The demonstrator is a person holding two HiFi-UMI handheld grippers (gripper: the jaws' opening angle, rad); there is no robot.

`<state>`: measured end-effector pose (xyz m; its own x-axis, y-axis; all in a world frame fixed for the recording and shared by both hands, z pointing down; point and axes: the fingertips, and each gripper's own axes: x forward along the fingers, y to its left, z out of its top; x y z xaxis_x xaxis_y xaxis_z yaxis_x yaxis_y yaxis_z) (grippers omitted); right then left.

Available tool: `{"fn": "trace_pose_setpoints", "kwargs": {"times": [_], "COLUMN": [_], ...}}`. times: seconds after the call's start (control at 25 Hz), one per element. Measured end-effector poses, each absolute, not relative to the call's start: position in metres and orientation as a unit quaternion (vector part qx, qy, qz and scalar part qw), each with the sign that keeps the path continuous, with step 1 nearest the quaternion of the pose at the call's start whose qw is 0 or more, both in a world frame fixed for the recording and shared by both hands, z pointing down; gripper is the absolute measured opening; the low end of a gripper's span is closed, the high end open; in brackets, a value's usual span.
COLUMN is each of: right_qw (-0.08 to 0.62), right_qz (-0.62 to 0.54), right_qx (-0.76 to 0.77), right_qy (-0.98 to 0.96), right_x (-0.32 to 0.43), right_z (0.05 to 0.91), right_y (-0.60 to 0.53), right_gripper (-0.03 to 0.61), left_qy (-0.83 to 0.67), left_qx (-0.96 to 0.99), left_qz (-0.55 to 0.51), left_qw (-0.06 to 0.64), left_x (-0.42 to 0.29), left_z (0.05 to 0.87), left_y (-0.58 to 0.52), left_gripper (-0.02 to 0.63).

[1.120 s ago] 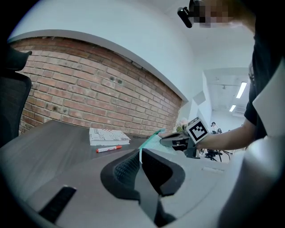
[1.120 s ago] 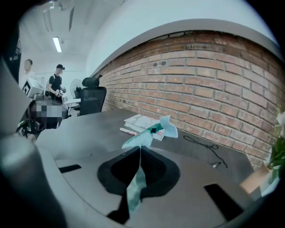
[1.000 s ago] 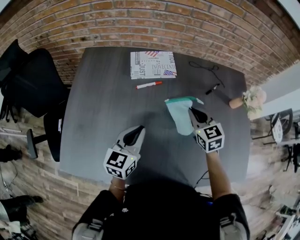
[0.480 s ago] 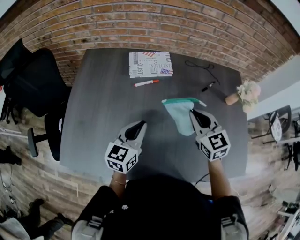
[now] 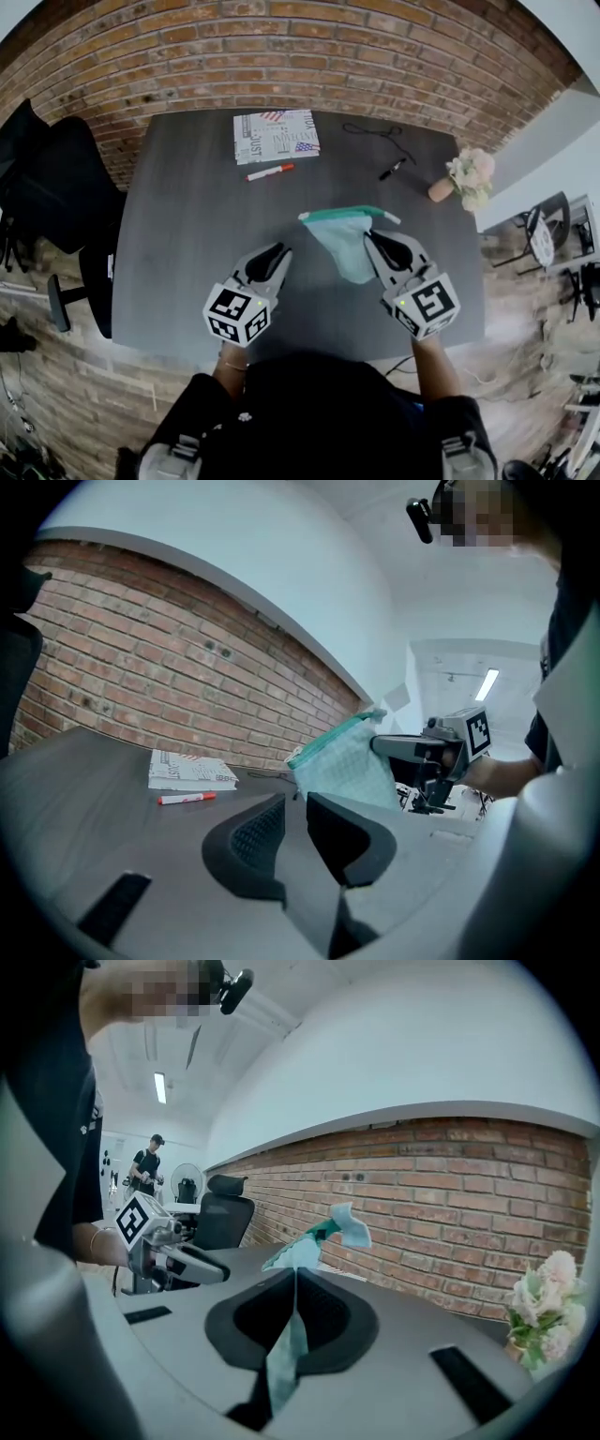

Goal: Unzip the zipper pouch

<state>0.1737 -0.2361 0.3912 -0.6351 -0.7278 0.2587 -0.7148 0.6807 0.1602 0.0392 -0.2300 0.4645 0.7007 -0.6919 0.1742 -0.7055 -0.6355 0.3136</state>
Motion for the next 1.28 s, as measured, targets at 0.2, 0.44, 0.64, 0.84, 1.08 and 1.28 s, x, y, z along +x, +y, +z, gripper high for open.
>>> {"fn": "trace_pose_setpoints", "kwargs": {"times": [0.2,0.44,0.64,0.84,1.08,1.28], "right_qw": [0.141,0.128,0.114,0.101,0.103,0.129], "right_qz": [-0.024,-0.034,-0.024,-0.013,0.005,0.0], "right_qx": [0.398,0.383,0.367,0.362,0.367,0.369], "right_qy": [-0.906,-0.914,-0.923,-0.927,-0.924,-0.921], "right_x": [0.177,0.171,0.164,0.159,0.161,0.159], "right_z": [0.378,0.365,0.359,0.36,0.374,0.39], "right_y": [-0.222,-0.204,-0.195,-0.19,-0.19,-0.187], "right_gripper": [0.006,0.006,0.006,0.006,0.006,0.006], "left_qy": [-0.363,-0.334,-0.308,-0.265,-0.283,-0.293], "left_qx": [0.912,0.918,0.924,0.934,0.931,0.933], "left_qz": [0.008,-0.027,-0.064,-0.096,-0.107,-0.099], "left_qw": [0.191,0.21,0.217,0.22,0.204,0.187], "left_x": [0.054,0.064,0.069,0.076,0.067,0.061], "left_z": [0.462,0.455,0.439,0.424,0.417,0.413], "left_y": [-0.229,-0.229,-0.228,-0.218,-0.216,-0.211], "left_gripper": [0.089,0.137,0.158,0.158,0.086,0.063]}}
